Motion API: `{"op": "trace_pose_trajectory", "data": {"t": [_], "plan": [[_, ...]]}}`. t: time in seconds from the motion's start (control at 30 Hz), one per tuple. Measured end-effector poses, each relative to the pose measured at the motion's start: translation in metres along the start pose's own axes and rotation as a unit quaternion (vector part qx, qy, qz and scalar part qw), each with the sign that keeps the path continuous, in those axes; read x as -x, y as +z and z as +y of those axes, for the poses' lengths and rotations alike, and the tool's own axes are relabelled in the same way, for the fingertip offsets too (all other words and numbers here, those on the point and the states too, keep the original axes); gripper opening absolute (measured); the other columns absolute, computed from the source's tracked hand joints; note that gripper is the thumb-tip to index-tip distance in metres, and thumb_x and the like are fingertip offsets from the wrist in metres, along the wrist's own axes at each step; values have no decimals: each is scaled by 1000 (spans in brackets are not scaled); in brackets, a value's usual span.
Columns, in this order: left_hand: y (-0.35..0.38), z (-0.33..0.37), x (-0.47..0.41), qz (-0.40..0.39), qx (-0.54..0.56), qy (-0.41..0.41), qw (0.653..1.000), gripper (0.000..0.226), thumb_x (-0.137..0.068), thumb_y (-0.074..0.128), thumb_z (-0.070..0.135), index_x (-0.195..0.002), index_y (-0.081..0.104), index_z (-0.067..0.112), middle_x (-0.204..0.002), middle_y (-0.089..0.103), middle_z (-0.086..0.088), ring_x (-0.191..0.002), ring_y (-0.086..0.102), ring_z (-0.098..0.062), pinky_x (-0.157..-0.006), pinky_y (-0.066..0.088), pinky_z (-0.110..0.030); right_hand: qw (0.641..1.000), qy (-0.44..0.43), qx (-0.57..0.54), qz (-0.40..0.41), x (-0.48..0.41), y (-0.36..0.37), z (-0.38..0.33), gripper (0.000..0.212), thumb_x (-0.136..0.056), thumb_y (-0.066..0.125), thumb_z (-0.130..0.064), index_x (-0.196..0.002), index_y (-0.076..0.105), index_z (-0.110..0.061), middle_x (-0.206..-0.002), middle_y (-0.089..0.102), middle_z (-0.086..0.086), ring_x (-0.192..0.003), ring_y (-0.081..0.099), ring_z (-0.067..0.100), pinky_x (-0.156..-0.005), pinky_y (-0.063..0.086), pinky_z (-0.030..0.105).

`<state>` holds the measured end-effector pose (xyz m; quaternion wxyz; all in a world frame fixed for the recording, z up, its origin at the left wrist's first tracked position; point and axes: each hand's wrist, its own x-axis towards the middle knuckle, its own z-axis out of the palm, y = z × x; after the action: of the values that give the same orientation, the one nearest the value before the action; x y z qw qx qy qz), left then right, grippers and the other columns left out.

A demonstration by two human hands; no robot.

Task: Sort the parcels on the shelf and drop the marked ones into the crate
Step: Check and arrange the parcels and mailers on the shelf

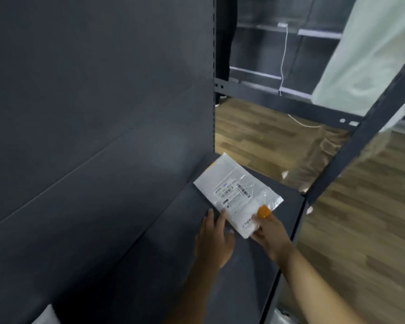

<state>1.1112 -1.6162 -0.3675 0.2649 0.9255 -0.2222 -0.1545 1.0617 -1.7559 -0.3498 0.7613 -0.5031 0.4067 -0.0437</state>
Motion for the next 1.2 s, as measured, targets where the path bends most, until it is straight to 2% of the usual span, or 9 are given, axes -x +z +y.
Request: {"op": "trace_pose_trajectory", "data": {"t": [0.07,0.17,0.3,0.53,0.67,0.93,1.03,1.13,1.2], "plan": [[-23,11,8,41,159,-82,983,72,-93,50,41,-152,14,21,-160,14,-7,-146,21,-24,-117,23,-40,1000,-6,-16,-16,21,-9,-4,19,-95,50,-8,-103,59,-22,-101,69,5,-95,64,24,-88,51,40],[-63,27,27,74,422,-211,878,69,-92,58,36,-148,27,12,-153,33,-3,-139,36,-20,-113,29,-34,996,-3,-63,-56,57,-16,-10,18,-94,50,-5,-99,58,-19,-85,71,2,-81,65,20,-75,52,33],[-109,39,83,99,624,-165,757,21,-94,55,16,-112,64,11,-114,69,-10,-97,66,-20,-83,50,-31,988,-22,-56,-141,120,-16,-14,16,-91,52,-3,-99,61,-14,-76,75,1,-78,66,20,-69,55,34],[-164,68,222,172,674,-106,711,18,-95,52,6,-111,60,6,-106,71,-12,-90,70,-23,-72,56,-31,962,-102,1,-253,230,-17,-40,22,-92,56,-8,-114,60,-10,-106,72,9,-98,67,26,-90,52,43],[-181,76,293,228,689,-77,683,18,-94,51,3,-110,58,7,-102,72,-10,-89,71,-23,-69,57,-31,946,-126,10,-299,287,-9,-43,27,-92,56,-7,-119,59,-11,-113,69,9,-104,65,27,-87,52,42],[-226,47,418,291,607,-34,739,21,-95,48,2,-110,61,7,-96,75,-8,-82,73,-21,-68,57,-31,857,-95,138,-487,377,7,-21,43,-84,68,-8,-124,53,-10,-115,69,12,-106,66,30,-87,54,44],[-256,35,452,254,550,-39,794,24,-93,48,0,-107,64,10,-93,75,-6,-80,72,-19,-67,56,-31,787,-47,178,-589,396,7,-11,74,-64,85,-32,-128,52,-14,-123,64,16,-113,61,35,-90,52,48],[-286,27,478,174,456,-32,872,26,-93,48,2,-110,65,11,-103,72,-8,-92,70,-22,-77,55,-34,713,11,180,-678,420,17,12,68,-77,75,-32,-136,46,-18,-136,55,16,-121,54,39,-90,51,50],[-297,25,489,132,384,-28,914,23,-94,49,3,-112,63,6,-101,72,-3,-94,68,-20,-78,54,-30,710,-8,195,-676,438,30,32,61,-82,70,-28,-136,45,-17,-133,57,15,-118,56,38,-88,52,48]]}}
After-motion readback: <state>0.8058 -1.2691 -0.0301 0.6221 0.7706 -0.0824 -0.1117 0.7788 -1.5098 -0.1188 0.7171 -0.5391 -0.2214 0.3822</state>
